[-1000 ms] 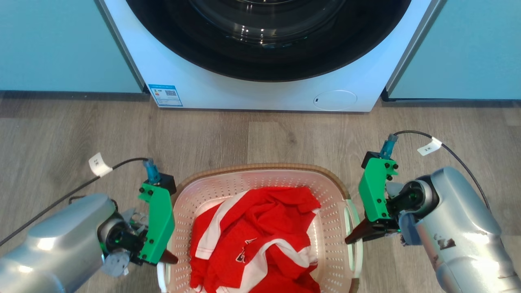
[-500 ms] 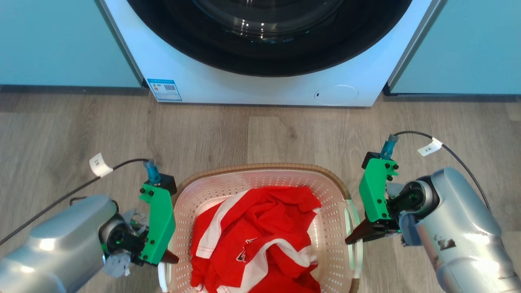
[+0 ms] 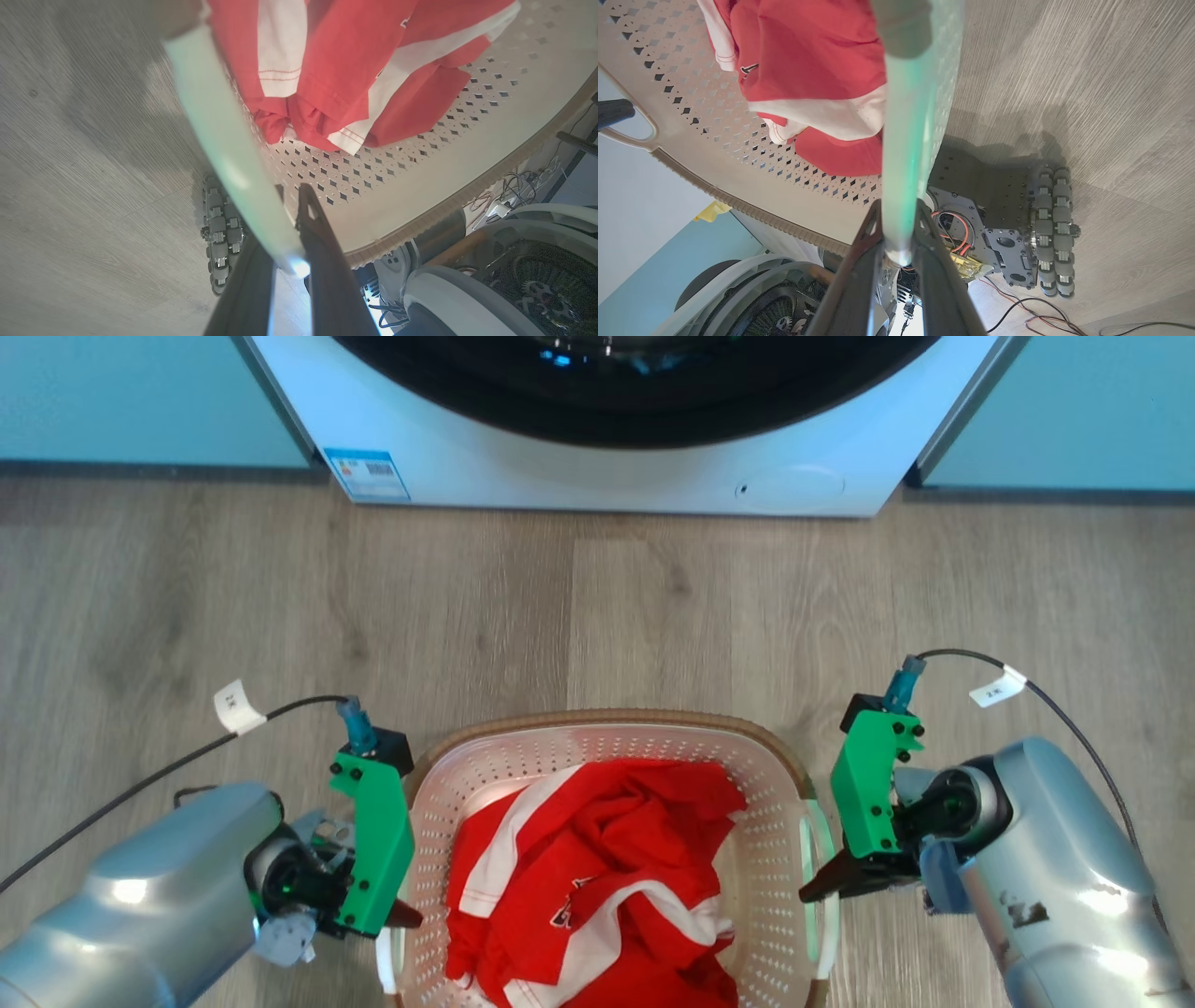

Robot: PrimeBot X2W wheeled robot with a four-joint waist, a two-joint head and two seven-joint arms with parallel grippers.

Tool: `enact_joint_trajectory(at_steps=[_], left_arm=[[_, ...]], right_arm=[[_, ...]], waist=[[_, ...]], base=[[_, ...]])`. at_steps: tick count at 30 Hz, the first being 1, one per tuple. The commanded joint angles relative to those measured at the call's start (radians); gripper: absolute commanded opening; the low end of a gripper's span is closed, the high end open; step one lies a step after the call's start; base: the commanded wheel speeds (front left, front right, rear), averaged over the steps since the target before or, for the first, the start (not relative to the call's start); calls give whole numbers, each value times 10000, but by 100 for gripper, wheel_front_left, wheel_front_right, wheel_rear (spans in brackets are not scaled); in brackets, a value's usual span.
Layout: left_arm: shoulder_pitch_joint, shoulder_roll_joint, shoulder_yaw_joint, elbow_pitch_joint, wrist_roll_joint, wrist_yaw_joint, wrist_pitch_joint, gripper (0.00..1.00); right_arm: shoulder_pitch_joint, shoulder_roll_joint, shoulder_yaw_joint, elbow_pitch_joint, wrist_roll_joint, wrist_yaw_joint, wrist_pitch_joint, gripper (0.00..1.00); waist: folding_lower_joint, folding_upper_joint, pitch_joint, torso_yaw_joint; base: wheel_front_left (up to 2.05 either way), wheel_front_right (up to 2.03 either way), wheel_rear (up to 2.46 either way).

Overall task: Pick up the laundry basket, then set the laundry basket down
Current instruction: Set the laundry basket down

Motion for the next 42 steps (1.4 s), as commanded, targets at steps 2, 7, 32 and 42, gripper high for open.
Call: enact_joint_trajectory(at_steps=[2,7,32,42], left_arm=[[-524,-537,374,-457,36,-165,-245,0],[-526,-829,358,-156,71,-165,-413,0],[-1224,-2375,317,1384,985,-165,-2309,0],[-1605,-3019,315,2190,1619,-165,-3466,0]], right_arm=[[-160,601,220,-681,115,73,-254,0],[-68,601,117,-725,-59,73,-558,0],[-916,580,636,-363,-1206,73,-3550,0],[-1335,542,657,408,-1223,73,-5041,0]], waist=[[-1,0,394,-1],[-1,0,953,37],[-1,0,3968,217],[-1,0,4706,203]], base=[[0,0,0],[0,0,0],[0,0,0],[0,0,0]])
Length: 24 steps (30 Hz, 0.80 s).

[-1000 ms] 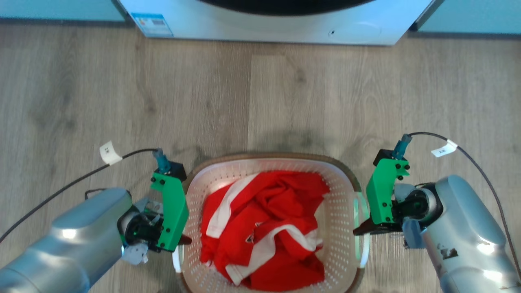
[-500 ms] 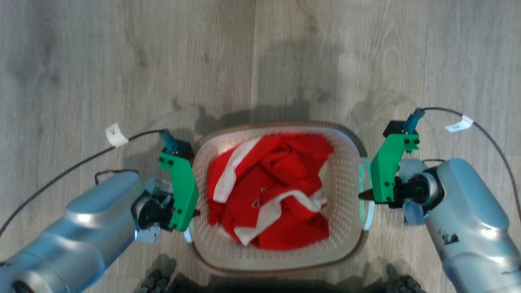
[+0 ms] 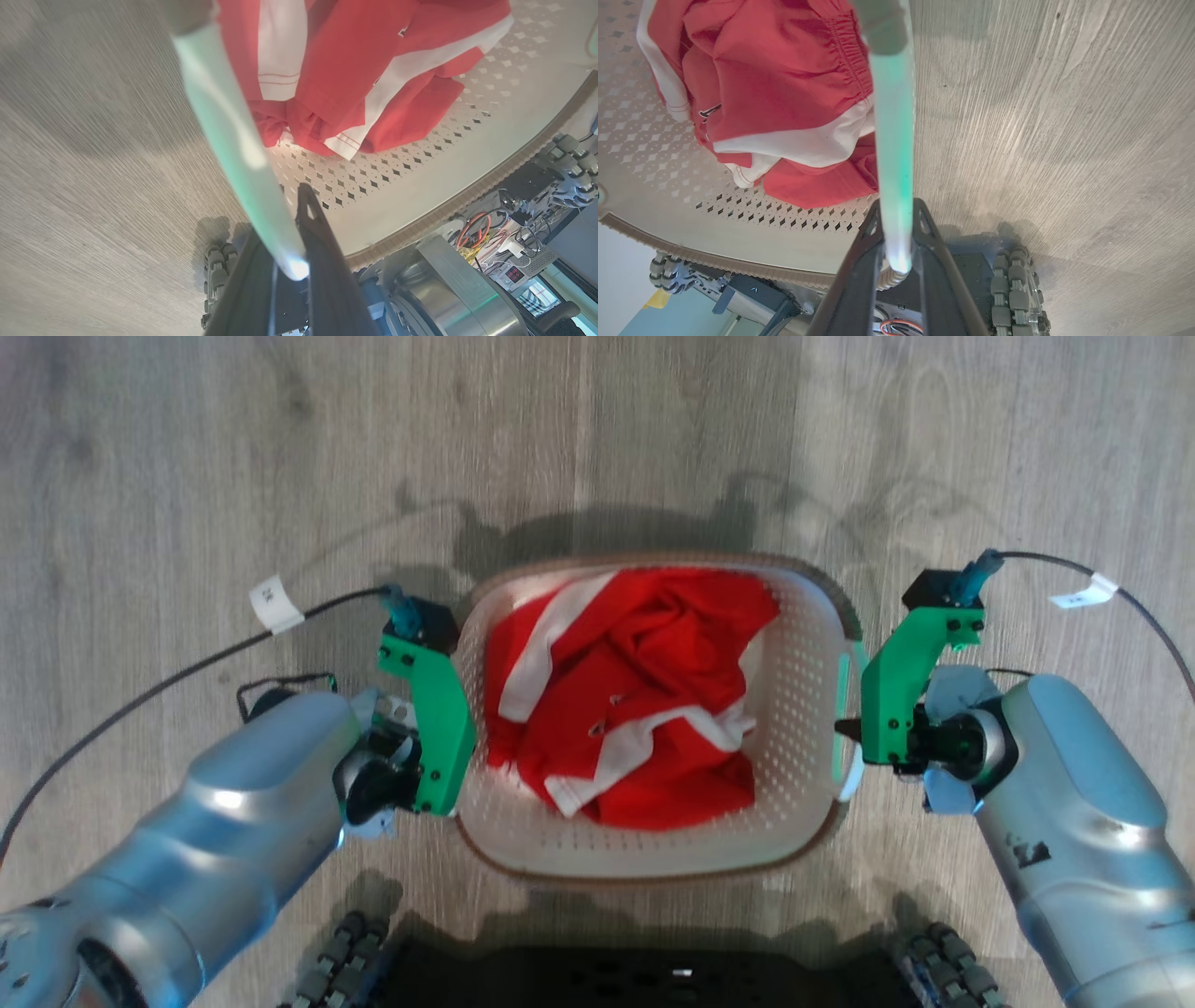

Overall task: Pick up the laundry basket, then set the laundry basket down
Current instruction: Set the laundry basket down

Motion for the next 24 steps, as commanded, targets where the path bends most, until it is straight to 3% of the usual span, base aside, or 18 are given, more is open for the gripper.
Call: enact_joint_trajectory(at_steps=[1,9,24], left_arm=[[-254,-732,275,-624,40,-171,-214,0],[-551,-1080,274,68,473,-171,-1077,0],[-951,-1605,274,1347,824,-171,-2171,3]], right_arm=[[-173,833,450,-426,243,75,-195,0],[-651,853,816,298,330,75,-1405,0],[-1149,651,1331,1197,790,75,-2519,0]], waist=[[-1,0,156,7],[-1,0,540,63],[-1,0,708,105]], base=[[0,0,0],[0,0,0],[0,0,0]])
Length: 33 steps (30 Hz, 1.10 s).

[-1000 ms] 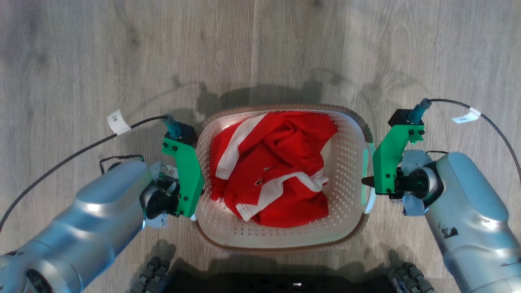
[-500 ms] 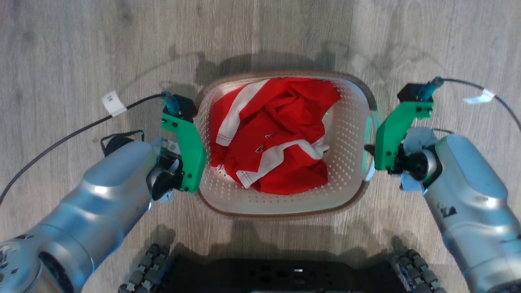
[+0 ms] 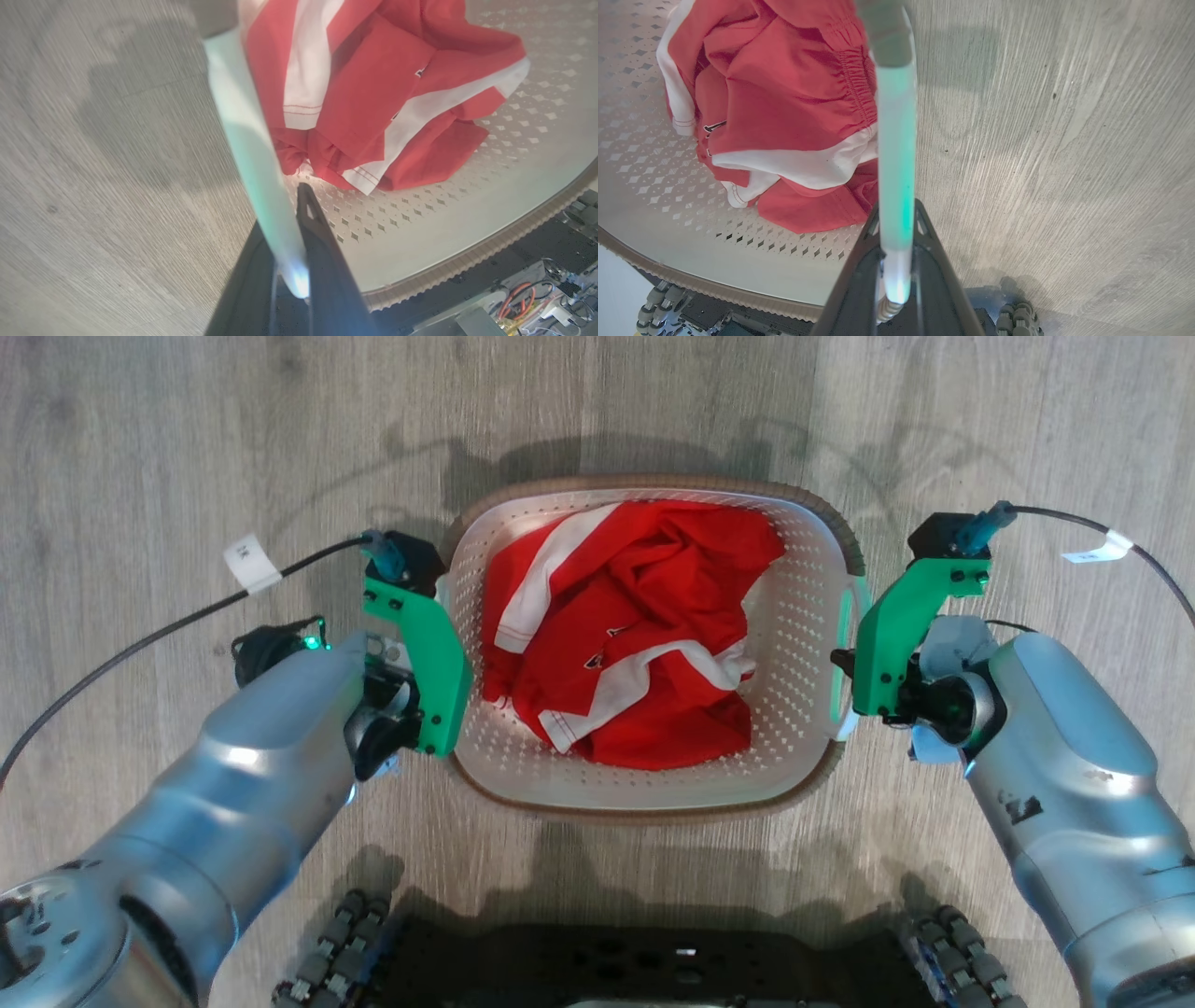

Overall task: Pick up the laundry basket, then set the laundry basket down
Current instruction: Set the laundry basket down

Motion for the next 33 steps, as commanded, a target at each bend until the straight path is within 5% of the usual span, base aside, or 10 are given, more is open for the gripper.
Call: enact_joint_trajectory(at_steps=[1,3,4,5,6,33], left_arm=[[-188,-688,86,-425,94,-167,-270,25],[-222,-765,86,-139,170,-167,-448,67],[-235,-808,86,-9,188,-167,-506,100],[-244,-852,86,132,192,-167,-533,100],[-249,-891,86,254,231,-167,-508,100],[-352,-1357,117,2558,248,-167,-944,100]], right_arm=[[148,715,382,-211,178,77,-204,0],[91,700,361,-58,184,77,-379,0],[59,699,360,19,173,77,-454,41],[26,699,376,100,149,77,-517,84],[-4,698,406,173,122,77,-573,100],[-543,765,589,1807,-23,77,-1415,100]], waist=[[0,0,-17,2],[0,0,-29,8],[0,0,-38,14],[0,0,-51,19],[0,0,-67,23],[0,0,-558,173]], base=[[0,0,0],[0,0,0],[0,0,0],[0,0,0],[0,0,0],[0,0,0]])
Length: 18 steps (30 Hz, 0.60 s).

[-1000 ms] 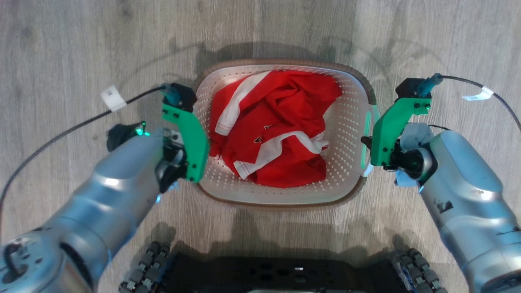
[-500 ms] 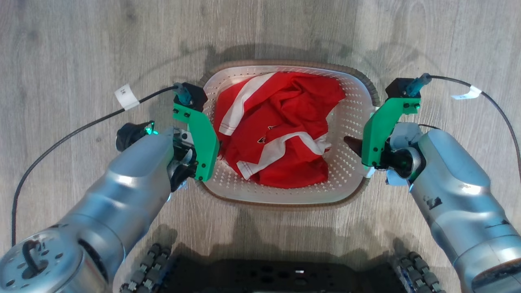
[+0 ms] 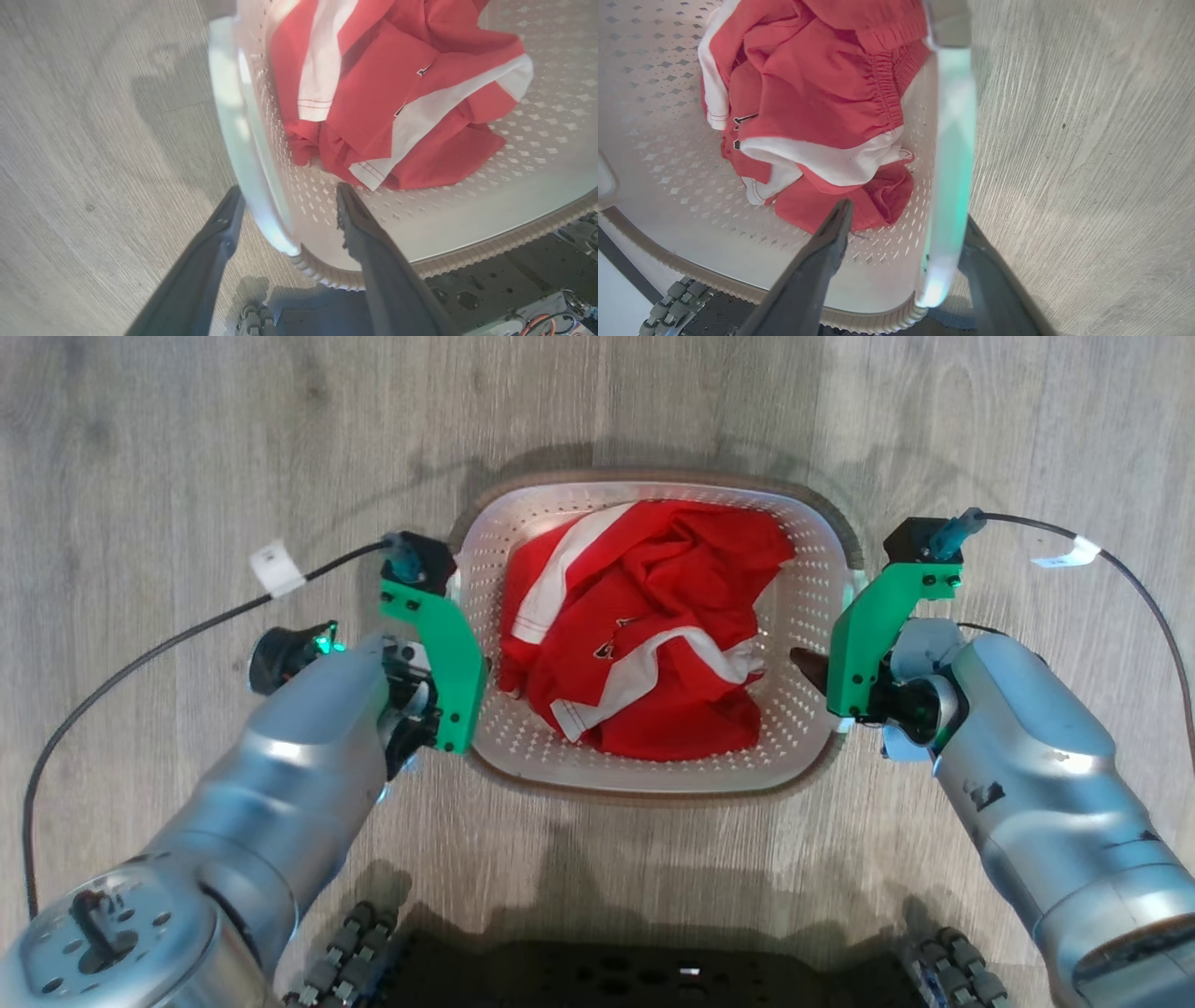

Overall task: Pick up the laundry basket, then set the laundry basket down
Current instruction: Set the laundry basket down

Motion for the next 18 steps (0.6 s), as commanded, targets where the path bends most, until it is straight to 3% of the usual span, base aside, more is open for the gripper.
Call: enact_joint_trajectory(at_steps=[1,18], left_arm=[[-119,74,113,71,-91,-41,-185,100],[91,34,127,296,-224,486,-707,100]], right_arm=[[163,285,168,-84,-108,71,-112,100],[-235,384,-183,1295,-939,71,-1021,100]], waist=[[0,0,-9,17],[0,0,-370,5]], base=[[0,0,0],[0,0,0]])
